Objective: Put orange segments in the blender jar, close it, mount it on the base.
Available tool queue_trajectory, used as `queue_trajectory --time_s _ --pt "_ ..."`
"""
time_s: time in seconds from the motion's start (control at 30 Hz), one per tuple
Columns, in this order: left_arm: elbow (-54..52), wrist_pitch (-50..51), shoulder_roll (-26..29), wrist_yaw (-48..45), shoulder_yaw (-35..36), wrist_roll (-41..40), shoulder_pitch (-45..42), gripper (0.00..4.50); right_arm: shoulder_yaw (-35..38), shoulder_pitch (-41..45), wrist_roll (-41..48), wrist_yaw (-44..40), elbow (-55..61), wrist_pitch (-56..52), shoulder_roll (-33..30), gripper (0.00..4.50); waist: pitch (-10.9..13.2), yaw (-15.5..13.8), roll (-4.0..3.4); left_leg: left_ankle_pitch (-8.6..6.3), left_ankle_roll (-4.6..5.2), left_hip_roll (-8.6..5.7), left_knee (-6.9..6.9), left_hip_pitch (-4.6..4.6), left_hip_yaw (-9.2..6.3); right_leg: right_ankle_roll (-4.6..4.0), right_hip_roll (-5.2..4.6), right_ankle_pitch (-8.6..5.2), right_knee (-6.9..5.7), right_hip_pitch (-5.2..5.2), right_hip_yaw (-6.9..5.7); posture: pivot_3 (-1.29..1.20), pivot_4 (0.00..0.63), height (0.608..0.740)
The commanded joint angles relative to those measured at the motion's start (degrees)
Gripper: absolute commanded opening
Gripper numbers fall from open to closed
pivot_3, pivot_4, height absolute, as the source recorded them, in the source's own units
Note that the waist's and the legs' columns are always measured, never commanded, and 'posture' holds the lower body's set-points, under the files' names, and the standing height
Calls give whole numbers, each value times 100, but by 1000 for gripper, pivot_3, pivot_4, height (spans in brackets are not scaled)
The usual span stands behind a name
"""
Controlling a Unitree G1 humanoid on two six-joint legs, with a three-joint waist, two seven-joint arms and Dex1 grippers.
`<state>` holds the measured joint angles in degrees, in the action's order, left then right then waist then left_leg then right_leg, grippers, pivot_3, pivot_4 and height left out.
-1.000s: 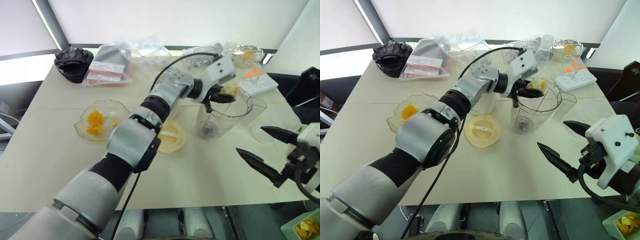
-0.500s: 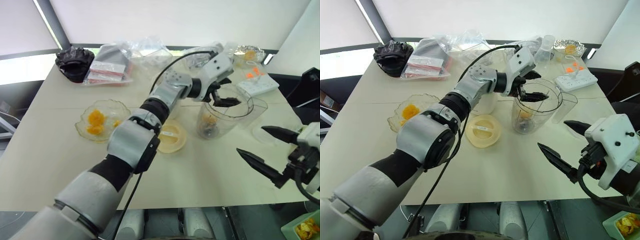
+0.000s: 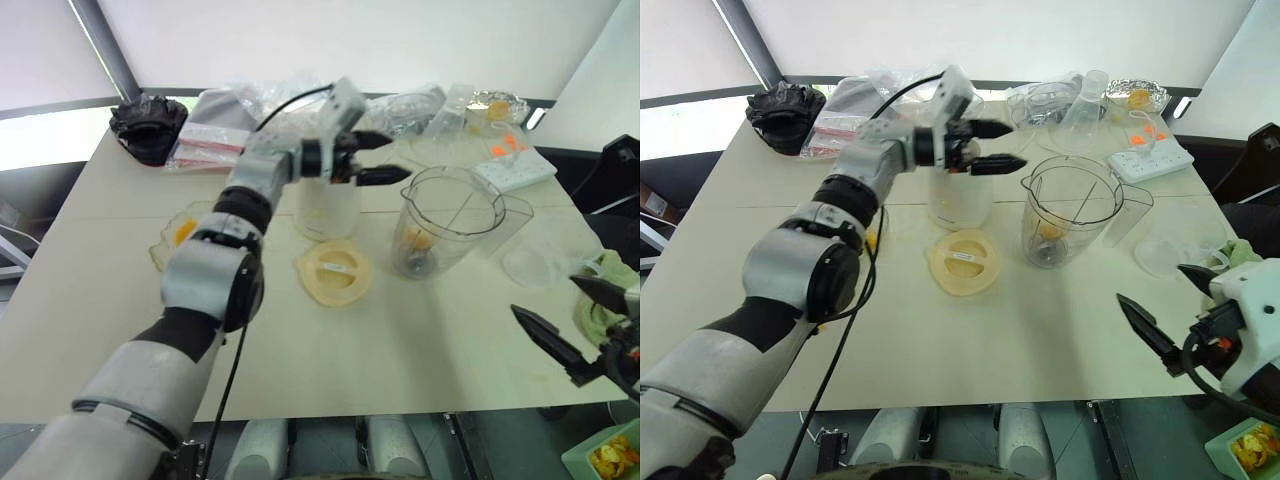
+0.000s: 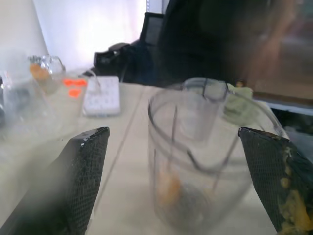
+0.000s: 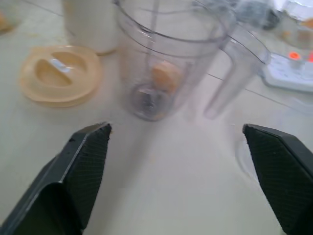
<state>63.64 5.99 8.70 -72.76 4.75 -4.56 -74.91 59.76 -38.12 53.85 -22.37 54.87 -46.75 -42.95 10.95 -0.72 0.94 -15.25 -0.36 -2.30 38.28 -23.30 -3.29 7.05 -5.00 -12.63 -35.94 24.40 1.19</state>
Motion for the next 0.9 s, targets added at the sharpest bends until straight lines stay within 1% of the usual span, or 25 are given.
queue_trajectory --time_s 0.03,0.1,0.17,0.23,0.3,0.37,0.43,0.5,0.7,0.9 --pt "-1367 578 220 -312 -186 -264 528 4372 -160 -2 -701 -26 -389 389 190 4500 0 2 0 0 0 1 0 0 -2 0 0 0 0 0 1 0 150 740" --pt "-2139 867 384 -318 -284 -352 1022 4372 -311 229 -886 75 -718 524 338 4500 0 -11 0 0 -1 1 1 0 -6 0 -1 0 -1 0 2 0 150 740" --pt "-2688 1083 485 -274 -359 -426 1352 4372 -409 392 -1015 102 -936 610 431 4500 0 -15 -1 1 -1 1 2 -1 -9 -1 -2 0 -1 0 1 0 150 740" --pt "-3310 1175 680 -150 -467 -408 1934 4372 -740 744 -1410 204 -1480 777 416 4500 -3 -1 -3 1 -1 1 1 0 -10 -1 -3 0 -1 -1 1 0 150 740" --pt "-4031 1337 804 -75 -543 -513 2471 4372 -912 1067 -1611 264 -1930 904 434 4500 -6 20 1 1 -2 2 -1 8 -3 -2 -3 0 -1 -3 8 0 150 740" --pt "-4691 1672 911 83 -569 -645 2926 4372 -1169 1361 -1858 369 -2329 1056 392 4500 -5 41 6 1 -2 8 -8 9 -6 -4 3 0 3 -3 7 0 150 740" --pt "-5261 2080 994 245 -572 -831 3284 4372 -1389 1604 -2105 428 -2698 1178 412 4500 -14 37 -14 2 -3 8 -6 11 -5 -6 1 1 -3 -3 9 0 150 740" --pt "-5785 2401 1082 327 -611 -1014 3629 4372 -1635 1926 -2395 510 -3211 1347 462 4500 -15 14 -16 2 -3 8 -5 14 -6 -7 2 0 -6 -3 8 0 150 740" --pt "-6654 2960 1278 699 -659 -1390 4157 4372 -2060 2759 -2901 685 -4407 1762 586 4500 -26 7 -34 2 -4 1 -5 17 -3 -7 -3 0 -6 -8 8 0 150 740" --pt "-7060 2990 1430 881 -866 -1521 4467 4372 -2380 3171 -3528 884 -5341 2223 562 4500 -37 18 -53 2 -4 1 -8 21 1 -10 -1 -1 -6 -9 9 0 150 740"
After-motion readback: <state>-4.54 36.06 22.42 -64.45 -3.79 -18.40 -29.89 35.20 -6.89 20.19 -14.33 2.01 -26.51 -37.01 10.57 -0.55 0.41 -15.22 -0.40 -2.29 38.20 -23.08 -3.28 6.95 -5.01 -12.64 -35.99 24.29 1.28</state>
